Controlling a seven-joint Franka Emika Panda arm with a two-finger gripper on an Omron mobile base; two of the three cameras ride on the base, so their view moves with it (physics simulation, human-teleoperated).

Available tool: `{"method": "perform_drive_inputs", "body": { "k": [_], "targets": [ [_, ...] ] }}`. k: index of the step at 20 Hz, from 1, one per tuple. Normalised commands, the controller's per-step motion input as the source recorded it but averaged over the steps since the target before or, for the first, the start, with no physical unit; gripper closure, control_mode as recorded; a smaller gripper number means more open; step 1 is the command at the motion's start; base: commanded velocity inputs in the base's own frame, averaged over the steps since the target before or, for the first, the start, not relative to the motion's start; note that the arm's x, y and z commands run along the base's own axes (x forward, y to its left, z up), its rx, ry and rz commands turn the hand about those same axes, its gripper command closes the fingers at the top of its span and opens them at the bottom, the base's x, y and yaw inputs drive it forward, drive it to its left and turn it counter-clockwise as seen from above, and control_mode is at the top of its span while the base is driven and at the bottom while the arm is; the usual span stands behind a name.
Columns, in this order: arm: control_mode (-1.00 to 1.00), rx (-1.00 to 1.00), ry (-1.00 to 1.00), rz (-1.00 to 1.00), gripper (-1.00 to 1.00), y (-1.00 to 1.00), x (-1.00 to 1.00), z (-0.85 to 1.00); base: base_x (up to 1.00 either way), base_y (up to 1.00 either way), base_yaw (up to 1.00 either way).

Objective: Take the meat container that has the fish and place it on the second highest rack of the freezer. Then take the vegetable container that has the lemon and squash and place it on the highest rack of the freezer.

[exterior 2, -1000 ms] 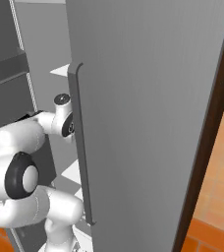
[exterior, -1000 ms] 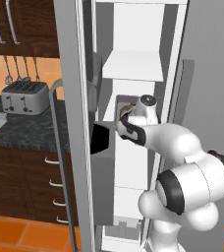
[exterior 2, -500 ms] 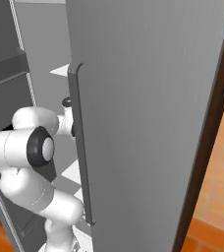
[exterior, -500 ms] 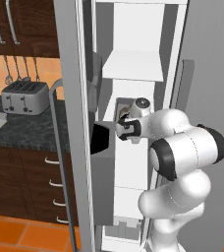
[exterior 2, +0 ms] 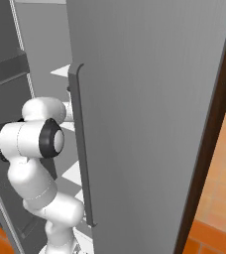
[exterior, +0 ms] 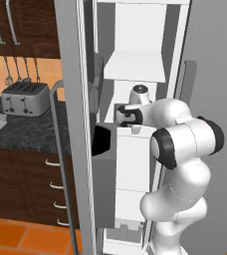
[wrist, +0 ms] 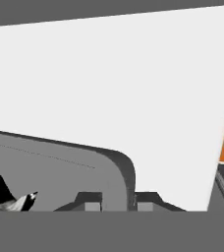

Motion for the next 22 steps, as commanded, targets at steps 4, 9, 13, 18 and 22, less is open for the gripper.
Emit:
{"method": "perform_drive_inputs", "body": {
  "k": [4, 9, 13, 18, 22],
  "targets": [
    [-1.00, 0.00, -0.21, 0.00, -1.00, 0.00, -0.54, 0.00, 0.00, 0.00, 0.00],
    [-1.00, 0.00, -0.30, 0.00, -1.00, -0.05, -0.78, 0.06, 0.00, 0.00, 0.00],
    [-1.00, 0.01, -0.13, 0.00, -1.00, 0.00, -0.81, 0.71, 0.00, 0.00, 0.00],
    [-1.00, 0.03, -0.05, 0.00, -1.00, 0.04, -0.80, 1.00, 0.00, 0.00, 0.00],
    [-1.00, 0.00, 0.04, 0.06, -1.00, 0.22, -0.81, 0.94, 0.00, 0.00, 0.00]
  ]
}}
